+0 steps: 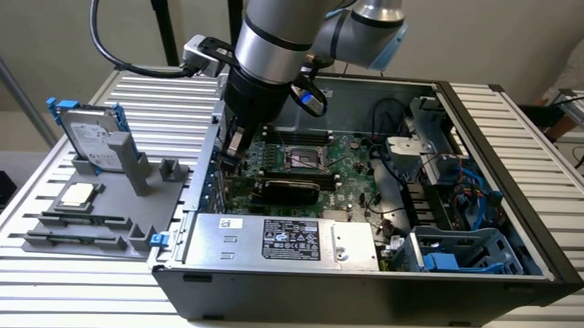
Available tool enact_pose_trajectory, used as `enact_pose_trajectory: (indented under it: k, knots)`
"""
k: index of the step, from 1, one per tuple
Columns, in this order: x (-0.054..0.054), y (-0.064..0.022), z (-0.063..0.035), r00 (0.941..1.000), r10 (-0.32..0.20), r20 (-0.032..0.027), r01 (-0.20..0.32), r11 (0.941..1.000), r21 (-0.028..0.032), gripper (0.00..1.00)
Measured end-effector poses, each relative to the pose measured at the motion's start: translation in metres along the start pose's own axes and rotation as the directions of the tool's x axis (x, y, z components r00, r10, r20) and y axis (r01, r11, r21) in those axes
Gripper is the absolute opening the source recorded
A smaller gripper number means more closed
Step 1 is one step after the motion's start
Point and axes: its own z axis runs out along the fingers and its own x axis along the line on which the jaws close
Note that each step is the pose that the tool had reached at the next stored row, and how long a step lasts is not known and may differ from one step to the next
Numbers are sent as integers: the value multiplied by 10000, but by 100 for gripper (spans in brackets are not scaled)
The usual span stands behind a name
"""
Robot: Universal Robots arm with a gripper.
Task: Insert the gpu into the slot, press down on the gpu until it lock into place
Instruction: 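Press down on the gpu until it lock into place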
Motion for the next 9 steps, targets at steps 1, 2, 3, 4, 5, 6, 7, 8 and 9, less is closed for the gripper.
enact_pose_trajectory:
  k: [1, 2, 3, 4, 5, 6, 7, 8, 9]
  knots:
    - [-4, 1, 0, 10000, 18, 6, -18, 10000, -8, 11]
    - [-9, 2, 0, 10000, 36, 11, -36, 10000, -13, 11]
    - [-14, 2, 0, 10000, 52, 15, -52, 10000, -16, 11]
    - [-18, 3, -1, 10000, 66, 18, -66, 10000, -19, 11]
    - [-22, 4, -1, 10000, 78, 21, -78, 10000, -20, 11]
    - [-25, 5, -1, 10000, 85, 22, -85, 10000, -22, 11]
    - [-29, 6, -1, 10000, 90, 23, -90, 10000, -22, 11]
    - [-33, 6, -1, 10000, 90, 25, -90, 10000, -22, 11]
    - [-34, 7, -1, 10000, 91, 22, -91, 10000, -21, 11]
